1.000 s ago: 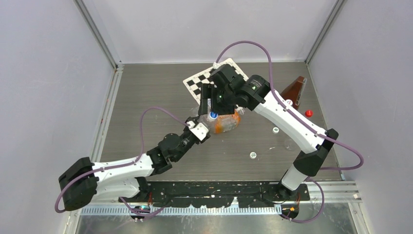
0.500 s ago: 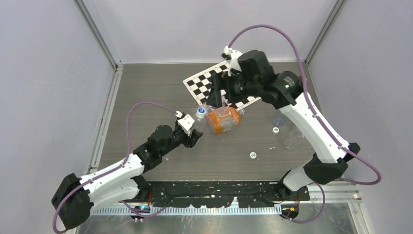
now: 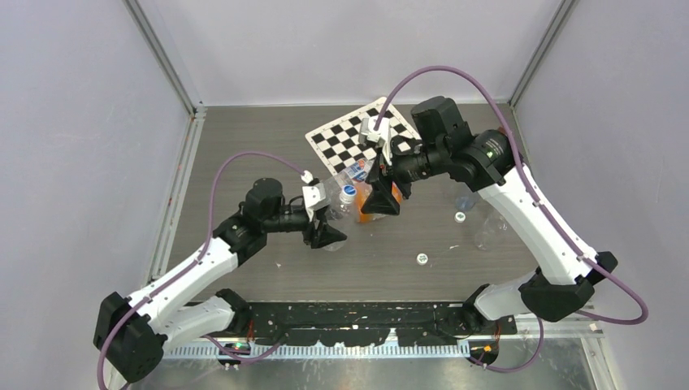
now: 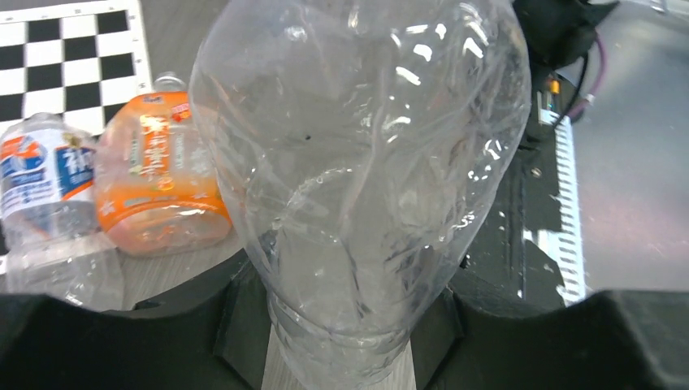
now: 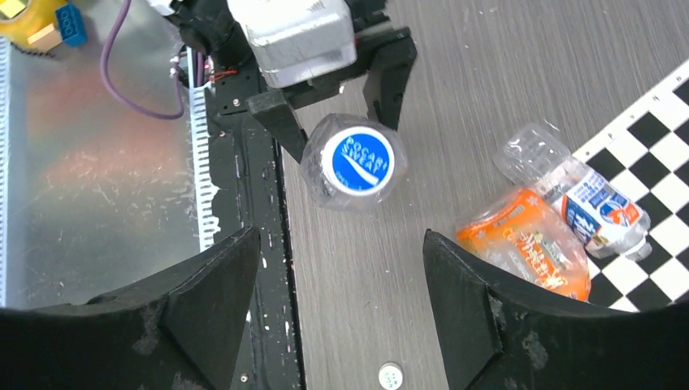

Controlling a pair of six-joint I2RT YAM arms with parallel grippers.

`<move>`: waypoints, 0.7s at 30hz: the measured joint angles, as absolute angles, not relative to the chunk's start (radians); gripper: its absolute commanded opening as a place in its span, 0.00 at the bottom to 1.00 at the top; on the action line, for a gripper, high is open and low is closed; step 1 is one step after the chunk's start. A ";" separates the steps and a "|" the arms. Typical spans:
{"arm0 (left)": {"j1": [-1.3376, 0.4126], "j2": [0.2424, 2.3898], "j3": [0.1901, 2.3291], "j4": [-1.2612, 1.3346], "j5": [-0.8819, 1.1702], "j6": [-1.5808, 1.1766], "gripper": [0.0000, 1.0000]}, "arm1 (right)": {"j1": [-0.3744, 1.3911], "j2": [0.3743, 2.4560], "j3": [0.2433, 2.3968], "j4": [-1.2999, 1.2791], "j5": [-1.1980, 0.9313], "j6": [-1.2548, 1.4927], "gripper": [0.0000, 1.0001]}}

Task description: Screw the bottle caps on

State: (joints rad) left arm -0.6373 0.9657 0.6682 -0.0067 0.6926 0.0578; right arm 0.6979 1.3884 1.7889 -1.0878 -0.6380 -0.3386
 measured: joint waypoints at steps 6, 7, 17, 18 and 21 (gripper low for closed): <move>-0.635 1.016 0.717 -0.098 0.792 0.138 0.00 | 0.698 1.417 1.789 -1.102 -0.725 -0.440 0.65; -0.635 1.019 0.717 -0.108 0.804 0.145 0.00 | 0.698 1.425 1.791 -1.108 -0.733 -0.452 0.64; -0.635 1.068 0.761 -0.154 0.863 0.199 0.00 | 0.698 1.500 1.837 -1.154 -0.771 -0.517 0.43; -0.635 1.072 0.767 -0.157 0.865 0.202 0.00 | 0.698 1.507 1.842 -1.157 -0.775 -0.518 0.40; -0.633 1.084 0.776 -0.165 0.869 0.216 0.00 | 0.698 1.513 1.847 -1.165 -0.783 -0.526 0.28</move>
State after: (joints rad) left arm -0.6331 1.0836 0.7765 -0.1654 0.8692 0.2157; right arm 0.6979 1.5127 1.8473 -1.1652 -0.7834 -0.5262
